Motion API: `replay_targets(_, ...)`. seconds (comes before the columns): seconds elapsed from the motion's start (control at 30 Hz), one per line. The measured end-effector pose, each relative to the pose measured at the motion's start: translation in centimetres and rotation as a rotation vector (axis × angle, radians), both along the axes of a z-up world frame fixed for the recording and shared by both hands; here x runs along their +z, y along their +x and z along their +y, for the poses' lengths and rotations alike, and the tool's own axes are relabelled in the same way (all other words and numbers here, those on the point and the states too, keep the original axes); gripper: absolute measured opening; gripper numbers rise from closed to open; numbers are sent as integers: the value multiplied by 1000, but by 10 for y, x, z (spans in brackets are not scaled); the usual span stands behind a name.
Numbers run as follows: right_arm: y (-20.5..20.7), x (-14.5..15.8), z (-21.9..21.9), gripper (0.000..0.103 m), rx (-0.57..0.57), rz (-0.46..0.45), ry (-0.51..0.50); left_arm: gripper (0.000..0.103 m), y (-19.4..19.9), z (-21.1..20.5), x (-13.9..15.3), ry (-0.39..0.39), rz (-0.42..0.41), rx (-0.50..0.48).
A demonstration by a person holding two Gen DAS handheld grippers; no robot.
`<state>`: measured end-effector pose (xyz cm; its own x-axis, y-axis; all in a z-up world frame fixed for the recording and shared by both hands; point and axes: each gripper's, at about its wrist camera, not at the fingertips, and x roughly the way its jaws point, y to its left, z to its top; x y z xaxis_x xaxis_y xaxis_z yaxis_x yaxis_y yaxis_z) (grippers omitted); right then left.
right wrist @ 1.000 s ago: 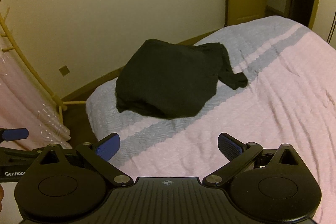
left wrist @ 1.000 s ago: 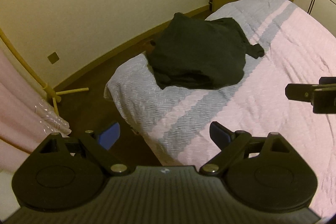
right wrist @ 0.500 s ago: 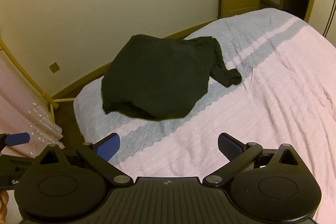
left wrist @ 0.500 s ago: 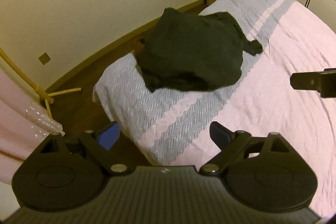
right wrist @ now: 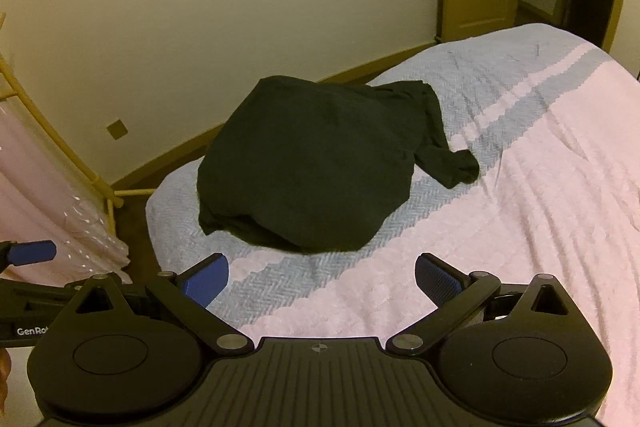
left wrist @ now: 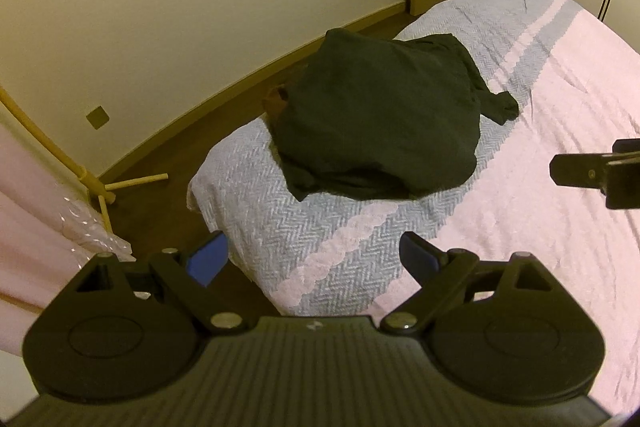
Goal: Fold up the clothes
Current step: 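Move both grippers toward the crumpled dark green sweater on the bed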
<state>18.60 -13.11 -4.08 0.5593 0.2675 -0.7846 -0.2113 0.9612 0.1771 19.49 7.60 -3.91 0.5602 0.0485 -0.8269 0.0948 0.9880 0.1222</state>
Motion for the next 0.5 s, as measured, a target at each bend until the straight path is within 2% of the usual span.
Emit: replay_targets(0.5, 12, -5, -9, 102, -12, 20, 19, 91, 7, -8, -3, 17, 17, -15)
